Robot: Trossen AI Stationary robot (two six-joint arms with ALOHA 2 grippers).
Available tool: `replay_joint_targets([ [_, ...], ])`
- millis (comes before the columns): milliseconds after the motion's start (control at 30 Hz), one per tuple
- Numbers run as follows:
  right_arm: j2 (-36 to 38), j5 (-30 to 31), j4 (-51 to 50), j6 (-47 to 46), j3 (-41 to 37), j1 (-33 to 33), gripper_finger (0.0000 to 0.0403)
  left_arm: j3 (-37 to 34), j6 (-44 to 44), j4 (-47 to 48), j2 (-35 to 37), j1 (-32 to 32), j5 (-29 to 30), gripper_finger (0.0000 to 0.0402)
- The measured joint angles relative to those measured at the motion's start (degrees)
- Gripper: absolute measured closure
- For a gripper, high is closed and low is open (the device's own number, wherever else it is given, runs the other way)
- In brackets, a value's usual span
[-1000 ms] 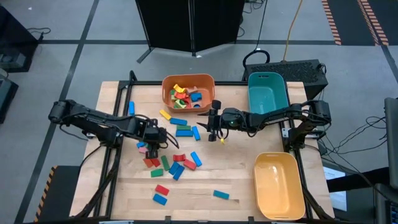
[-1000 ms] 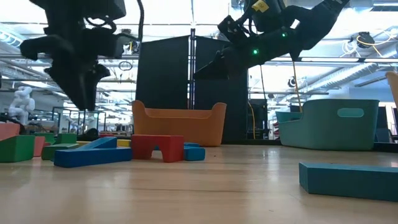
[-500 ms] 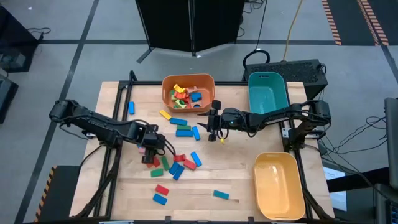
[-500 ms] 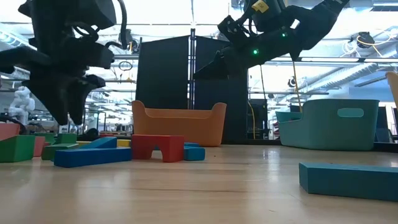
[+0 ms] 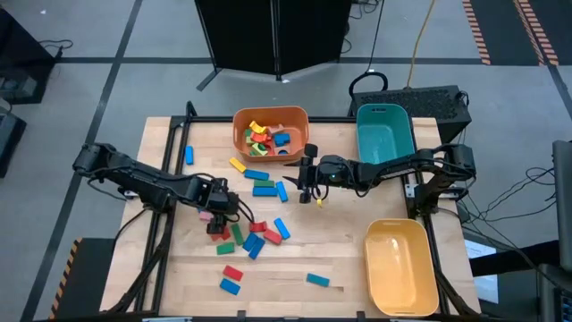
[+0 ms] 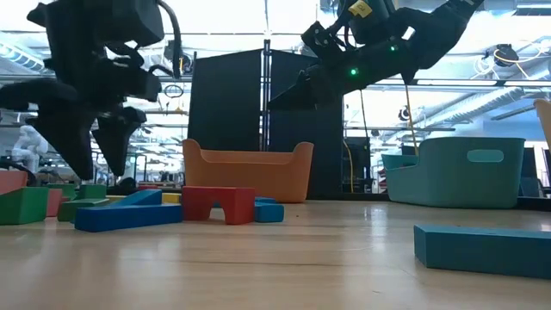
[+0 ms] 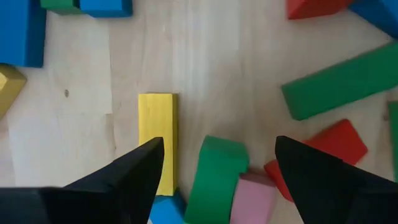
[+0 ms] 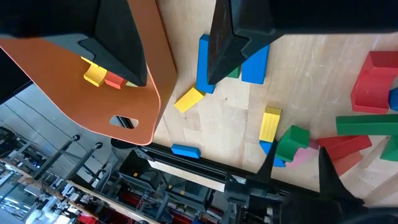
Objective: Sort blocks by size
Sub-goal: Put the green arch block into the orange bin
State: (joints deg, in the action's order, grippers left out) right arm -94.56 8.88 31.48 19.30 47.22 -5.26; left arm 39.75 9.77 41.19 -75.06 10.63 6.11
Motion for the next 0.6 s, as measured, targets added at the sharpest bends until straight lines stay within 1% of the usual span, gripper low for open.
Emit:
replay_joint_targets([
  [300, 0.0, 0.0, -0.1, 0.0, 0.0, 0.0, 0.0245, 0.1, 1.9, 0.0, -7.8, 0.0, 0.7, 0.0117],
  [467, 0.0, 0.0, -0.1, 0.0, 0.0, 0.0, 0.0245, 0.3, 1.9, 0.0, -8.9, 0.0, 1.9, 0.013],
  [600, 0.0, 0.0, -0.1, 0.0, 0.0, 0.0, 0.0245, 0.3, 1.7, 0.1, -8.9, 0.0, 2.1, 0.0152],
])
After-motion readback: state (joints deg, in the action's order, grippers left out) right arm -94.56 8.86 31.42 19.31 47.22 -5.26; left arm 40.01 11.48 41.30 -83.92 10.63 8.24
